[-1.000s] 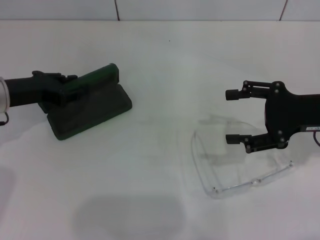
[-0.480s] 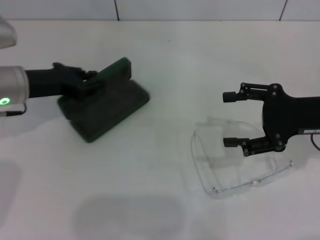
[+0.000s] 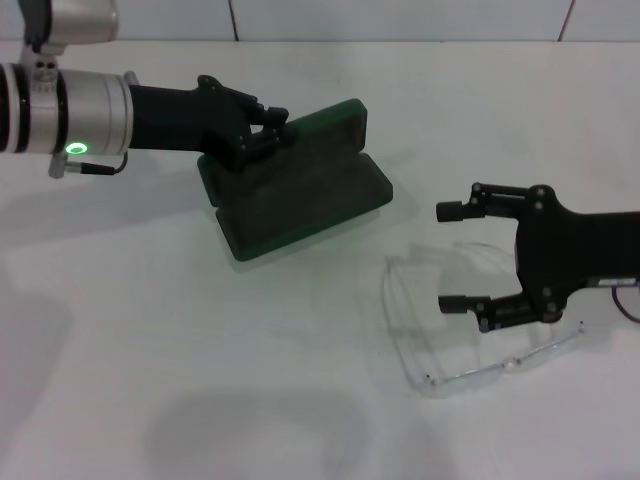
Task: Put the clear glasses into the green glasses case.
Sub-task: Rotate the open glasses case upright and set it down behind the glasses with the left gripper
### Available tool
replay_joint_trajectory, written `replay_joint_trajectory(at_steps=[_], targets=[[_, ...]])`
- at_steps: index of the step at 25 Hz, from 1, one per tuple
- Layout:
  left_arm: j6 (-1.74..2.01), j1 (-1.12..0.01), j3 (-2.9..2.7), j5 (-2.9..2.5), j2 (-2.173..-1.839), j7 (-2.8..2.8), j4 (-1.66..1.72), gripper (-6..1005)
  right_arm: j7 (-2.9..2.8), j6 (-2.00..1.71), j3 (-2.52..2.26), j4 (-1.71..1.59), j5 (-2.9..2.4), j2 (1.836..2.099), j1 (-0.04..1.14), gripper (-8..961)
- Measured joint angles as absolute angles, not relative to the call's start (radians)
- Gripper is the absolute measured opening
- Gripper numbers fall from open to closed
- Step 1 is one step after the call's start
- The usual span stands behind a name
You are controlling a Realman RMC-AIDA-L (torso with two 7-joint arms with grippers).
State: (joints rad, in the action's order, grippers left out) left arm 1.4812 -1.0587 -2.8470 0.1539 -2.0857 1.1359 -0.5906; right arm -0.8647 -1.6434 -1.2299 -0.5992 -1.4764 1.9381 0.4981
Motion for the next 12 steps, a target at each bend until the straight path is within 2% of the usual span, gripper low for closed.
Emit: replay_joint_trajectory(at_steps=[12], targets=[[1.482, -1.122, -2.847, 0.113, -2.088, 1.01, -0.534, 236, -0.83, -1.66, -1.223, -0.599, -1.484, 1.954, 0.483, 840]])
